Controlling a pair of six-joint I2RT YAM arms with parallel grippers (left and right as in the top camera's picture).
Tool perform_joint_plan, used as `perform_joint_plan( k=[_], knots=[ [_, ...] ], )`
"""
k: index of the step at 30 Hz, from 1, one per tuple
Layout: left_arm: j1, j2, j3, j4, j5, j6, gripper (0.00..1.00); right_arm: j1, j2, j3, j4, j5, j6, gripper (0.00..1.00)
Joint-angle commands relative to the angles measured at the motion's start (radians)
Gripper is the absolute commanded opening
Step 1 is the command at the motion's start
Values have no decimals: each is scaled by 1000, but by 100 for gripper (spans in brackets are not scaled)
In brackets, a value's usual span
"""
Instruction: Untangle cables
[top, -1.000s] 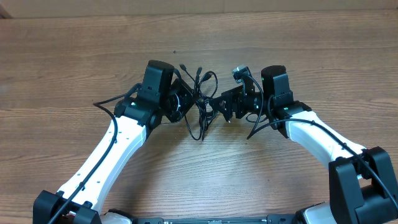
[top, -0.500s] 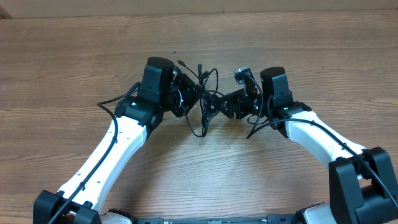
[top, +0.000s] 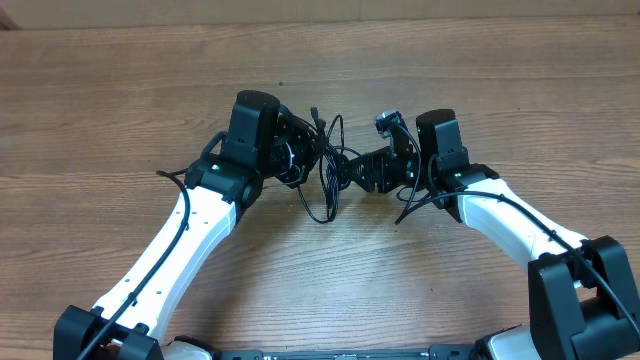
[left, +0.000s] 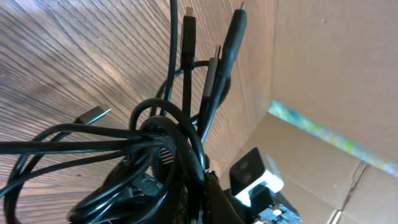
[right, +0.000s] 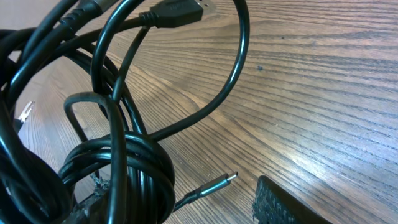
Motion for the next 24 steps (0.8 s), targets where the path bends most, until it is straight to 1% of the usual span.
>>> perform_joint_plan(
  k=[1, 2, 3, 6, 12, 19, 24],
  knots=[
    [1, -23, 16, 41, -26, -71, 4, 5, 7, 16, -15, 18, -11, 60],
    [2, -23, 16, 48, -26, -71, 4, 5, 9, 16, -17, 18, -11, 60],
    [2, -23, 16, 60, -25, -71, 4, 5, 11, 16, -20, 18, -11, 57],
    [3, -23, 16, 69, -26, -71, 4, 5, 11, 16, -24, 18, -11, 56],
    [27, -23, 16, 74, -11, -99, 4, 5, 11, 16, -53, 18, -11, 56],
    [75, -23, 16, 134, 61, -122, 4, 5, 11, 15, -80, 18, -15, 56],
    [123, -23, 16, 156, 141, -143, 4, 5, 13, 10, -89, 18, -34, 56]
  ],
)
